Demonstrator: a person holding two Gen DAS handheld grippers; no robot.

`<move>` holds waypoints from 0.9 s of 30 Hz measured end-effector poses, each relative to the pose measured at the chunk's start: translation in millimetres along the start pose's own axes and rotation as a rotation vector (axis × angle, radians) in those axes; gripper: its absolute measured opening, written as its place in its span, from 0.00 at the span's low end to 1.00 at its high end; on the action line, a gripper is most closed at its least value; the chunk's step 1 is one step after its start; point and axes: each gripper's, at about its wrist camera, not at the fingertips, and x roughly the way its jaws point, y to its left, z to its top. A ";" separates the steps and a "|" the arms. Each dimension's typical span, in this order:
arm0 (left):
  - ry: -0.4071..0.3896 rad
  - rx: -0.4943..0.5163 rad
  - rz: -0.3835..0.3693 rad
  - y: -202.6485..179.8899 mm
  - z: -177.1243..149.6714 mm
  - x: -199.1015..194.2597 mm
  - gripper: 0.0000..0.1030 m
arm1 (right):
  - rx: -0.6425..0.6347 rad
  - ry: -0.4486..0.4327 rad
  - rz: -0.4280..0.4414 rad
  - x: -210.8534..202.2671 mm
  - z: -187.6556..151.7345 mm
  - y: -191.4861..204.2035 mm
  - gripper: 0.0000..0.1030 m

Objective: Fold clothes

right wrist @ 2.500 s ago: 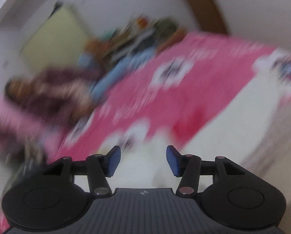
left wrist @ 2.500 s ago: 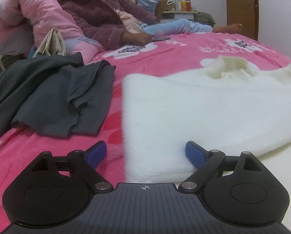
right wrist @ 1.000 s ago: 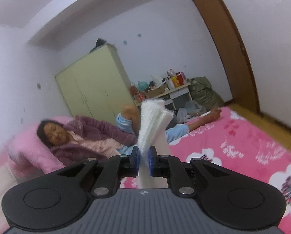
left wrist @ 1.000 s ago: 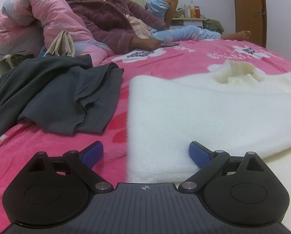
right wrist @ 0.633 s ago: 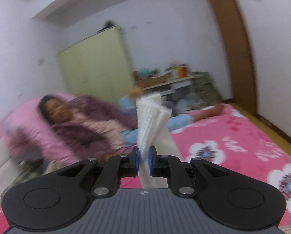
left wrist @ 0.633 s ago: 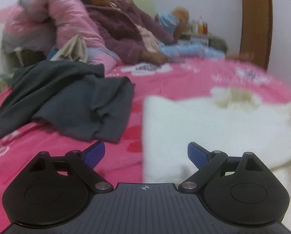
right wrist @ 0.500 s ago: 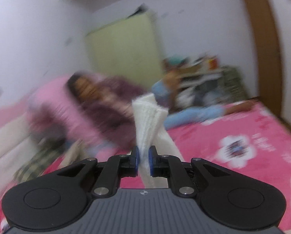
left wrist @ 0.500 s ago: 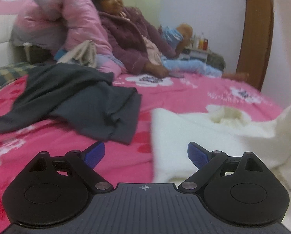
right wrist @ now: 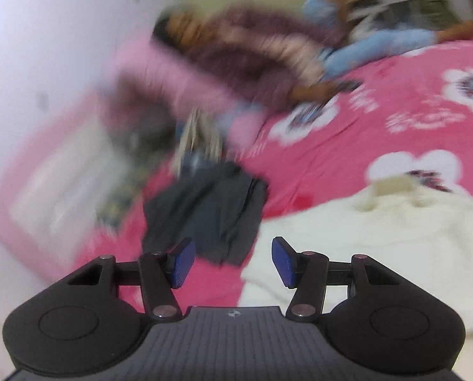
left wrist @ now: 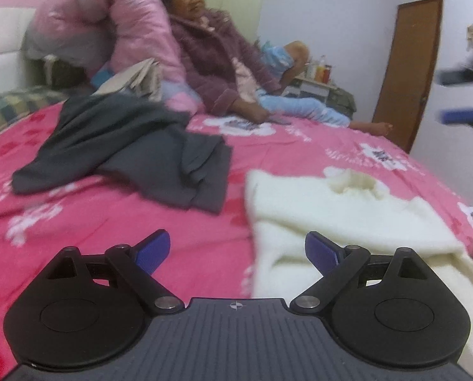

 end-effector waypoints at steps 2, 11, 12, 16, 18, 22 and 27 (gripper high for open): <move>-0.028 0.031 -0.020 -12.4 9.7 8.8 0.90 | 0.019 -0.116 -0.085 -41.2 -13.7 -27.9 0.55; -0.037 0.238 -0.027 -75.7 29.0 92.0 0.73 | 0.045 -0.174 -0.465 -77.6 -82.2 -116.4 0.29; -0.019 0.258 -0.011 -79.6 26.1 102.4 0.71 | 0.033 -0.171 -0.471 -70.1 -80.6 -120.3 0.28; 0.058 0.283 0.039 -80.9 10.3 132.2 0.66 | -0.120 -0.130 -0.498 -31.4 -80.8 -122.0 0.20; 0.097 0.271 0.063 -75.6 1.8 141.0 0.66 | -0.172 -0.061 -0.503 -8.4 -92.6 -128.3 0.17; 0.108 0.248 0.072 -66.0 -12.3 144.6 0.69 | -0.192 0.084 -0.695 18.9 -127.0 -169.4 0.00; 0.111 0.261 0.062 -66.6 -7.9 142.1 0.69 | -0.163 0.071 -0.699 8.6 -127.4 -162.2 0.00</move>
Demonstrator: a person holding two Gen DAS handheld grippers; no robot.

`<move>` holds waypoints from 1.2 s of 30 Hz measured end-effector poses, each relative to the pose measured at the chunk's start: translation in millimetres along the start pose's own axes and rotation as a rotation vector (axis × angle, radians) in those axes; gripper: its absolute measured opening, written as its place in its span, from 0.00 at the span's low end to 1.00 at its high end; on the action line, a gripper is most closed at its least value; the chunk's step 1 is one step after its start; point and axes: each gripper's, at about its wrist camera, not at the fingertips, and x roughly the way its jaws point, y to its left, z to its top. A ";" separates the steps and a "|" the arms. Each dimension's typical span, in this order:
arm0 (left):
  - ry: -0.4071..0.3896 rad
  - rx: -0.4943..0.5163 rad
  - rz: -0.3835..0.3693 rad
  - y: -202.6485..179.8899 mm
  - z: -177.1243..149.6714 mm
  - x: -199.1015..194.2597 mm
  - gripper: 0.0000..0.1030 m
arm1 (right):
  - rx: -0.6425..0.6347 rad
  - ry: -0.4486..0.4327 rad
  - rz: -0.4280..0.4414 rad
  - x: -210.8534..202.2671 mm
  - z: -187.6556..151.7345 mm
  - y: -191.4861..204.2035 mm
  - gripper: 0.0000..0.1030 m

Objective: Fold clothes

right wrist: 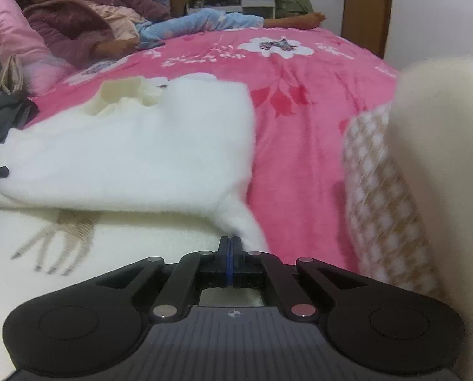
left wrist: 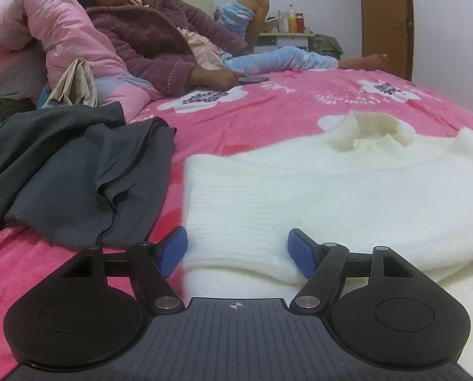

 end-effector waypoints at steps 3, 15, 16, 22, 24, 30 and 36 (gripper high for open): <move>-0.035 0.002 -0.007 3.5 9.9 -12.5 0.69 | -0.069 -0.042 0.030 -32.6 12.9 23.0 0.00; 0.002 0.041 -0.007 -15.7 5.9 28.1 0.73 | 0.190 -0.054 0.168 97.2 89.3 -1.7 0.00; -0.005 0.024 -0.017 -12.4 4.4 27.2 0.73 | 0.300 -0.047 0.223 115.4 84.3 -21.5 0.00; -0.014 0.008 -0.003 -10.3 2.5 27.8 0.80 | 0.416 -0.120 0.264 90.7 98.4 -31.0 0.00; -0.017 0.008 0.004 -10.9 2.5 27.8 0.80 | 0.432 -0.097 0.282 103.1 103.8 -31.4 0.00; -0.015 0.000 0.004 -10.0 2.2 27.3 0.81 | 0.651 0.026 0.284 133.4 128.3 -42.4 0.02; -0.015 0.000 0.009 -10.2 2.0 27.6 0.83 | 0.422 -0.049 0.367 148.6 214.3 31.0 0.02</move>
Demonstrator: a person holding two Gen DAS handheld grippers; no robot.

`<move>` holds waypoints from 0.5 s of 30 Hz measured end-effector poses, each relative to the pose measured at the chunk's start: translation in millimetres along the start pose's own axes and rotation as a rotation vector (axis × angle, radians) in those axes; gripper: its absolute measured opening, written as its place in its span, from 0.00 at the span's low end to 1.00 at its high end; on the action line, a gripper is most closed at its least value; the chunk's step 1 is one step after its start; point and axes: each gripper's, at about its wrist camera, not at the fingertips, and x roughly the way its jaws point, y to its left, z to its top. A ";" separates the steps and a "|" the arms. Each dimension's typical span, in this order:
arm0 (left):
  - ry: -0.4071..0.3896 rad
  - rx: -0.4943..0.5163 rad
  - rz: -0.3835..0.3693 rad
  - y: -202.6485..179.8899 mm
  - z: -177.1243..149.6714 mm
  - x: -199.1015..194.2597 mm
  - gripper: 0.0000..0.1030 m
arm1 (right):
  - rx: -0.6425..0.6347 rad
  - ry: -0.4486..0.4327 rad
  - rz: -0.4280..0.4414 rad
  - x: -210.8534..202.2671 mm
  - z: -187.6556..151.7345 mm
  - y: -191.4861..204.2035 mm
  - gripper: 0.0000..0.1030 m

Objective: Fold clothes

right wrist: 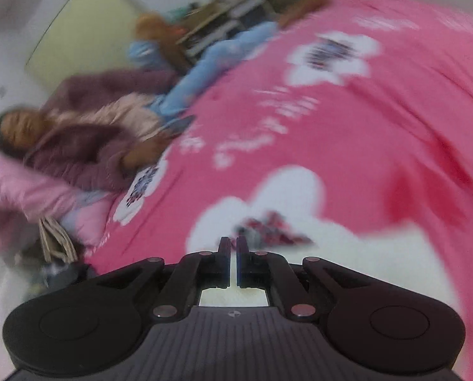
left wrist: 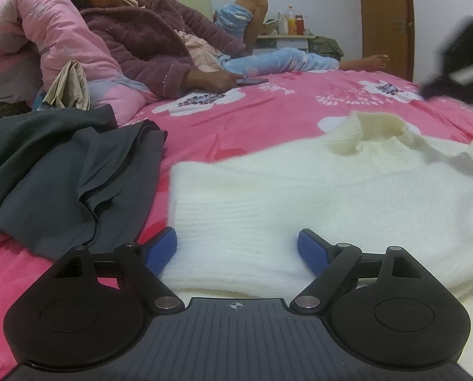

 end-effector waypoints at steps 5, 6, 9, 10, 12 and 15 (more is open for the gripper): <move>0.000 -0.013 -0.003 2.5 -0.9 0.4 0.84 | -0.107 0.143 -0.118 69.6 -17.0 6.9 0.01; -0.001 -0.014 -0.004 2.7 -1.3 0.3 0.85 | -0.172 0.139 -0.116 69.1 -33.8 6.2 0.00; -0.003 -0.014 -0.006 2.9 -1.7 0.1 0.85 | -0.372 0.083 -0.140 54.2 -60.4 18.6 0.00; -0.003 -0.014 -0.007 3.0 -1.7 0.1 0.85 | -0.399 0.104 -0.152 52.0 -56.0 24.7 0.01; -0.004 -0.018 -0.009 3.7 -1.8 0.0 0.85 | -0.393 0.104 -0.138 47.6 -41.1 33.6 0.01; -0.005 -0.018 -0.009 3.9 -1.6 0.3 0.85 | -0.348 0.035 -0.081 47.3 -24.1 47.0 0.01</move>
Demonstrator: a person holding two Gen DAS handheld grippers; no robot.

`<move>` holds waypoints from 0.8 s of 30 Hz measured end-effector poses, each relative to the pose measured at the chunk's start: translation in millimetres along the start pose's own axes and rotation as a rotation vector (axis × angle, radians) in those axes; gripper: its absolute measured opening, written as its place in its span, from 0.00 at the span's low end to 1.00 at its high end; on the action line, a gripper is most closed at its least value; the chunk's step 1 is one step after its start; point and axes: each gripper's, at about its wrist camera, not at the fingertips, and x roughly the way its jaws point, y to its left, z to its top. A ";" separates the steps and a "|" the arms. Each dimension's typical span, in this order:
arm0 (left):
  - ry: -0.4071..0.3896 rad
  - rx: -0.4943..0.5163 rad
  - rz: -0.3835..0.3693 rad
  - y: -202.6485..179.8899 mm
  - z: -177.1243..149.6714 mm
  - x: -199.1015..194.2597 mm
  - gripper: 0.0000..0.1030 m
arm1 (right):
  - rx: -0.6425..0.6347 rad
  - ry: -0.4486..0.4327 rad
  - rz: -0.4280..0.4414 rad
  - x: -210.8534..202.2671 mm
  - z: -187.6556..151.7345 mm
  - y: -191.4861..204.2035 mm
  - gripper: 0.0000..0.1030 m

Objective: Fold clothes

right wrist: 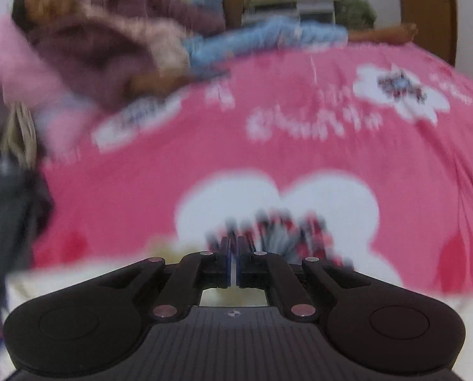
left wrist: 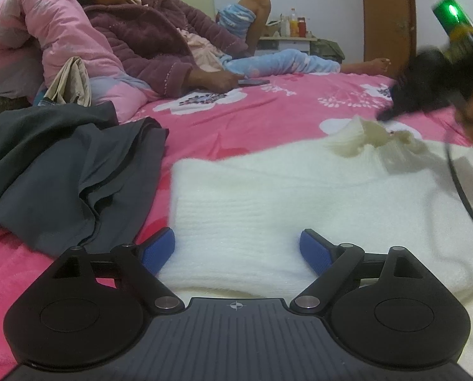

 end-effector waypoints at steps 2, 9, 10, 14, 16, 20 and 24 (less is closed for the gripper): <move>0.000 0.000 0.000 -0.2 0.0 0.2 0.85 | 0.009 0.003 0.022 12.1 -4.3 5.5 0.01; 0.000 -0.007 -0.006 1.3 0.1 0.4 0.85 | -0.019 0.090 0.033 20.0 -30.8 9.7 0.01; 0.000 -0.008 -0.006 1.5 0.2 0.4 0.85 | 0.005 0.097 0.043 17.2 -22.6 7.8 0.01; 0.001 -0.011 -0.007 1.8 0.3 0.5 0.85 | 0.031 -0.005 0.067 9.7 -0.3 14.3 0.01; 0.001 -0.012 -0.008 1.8 0.2 0.5 0.85 | 0.018 0.051 0.102 25.7 -7.6 21.2 0.01; 0.003 -0.016 -0.009 2.1 0.0 0.7 0.86 | -0.096 0.099 0.103 33.2 -56.2 30.8 0.01; 0.007 -0.021 -0.012 3.0 0.1 1.1 0.87 | -0.102 0.130 0.111 13.6 -48.3 28.5 0.01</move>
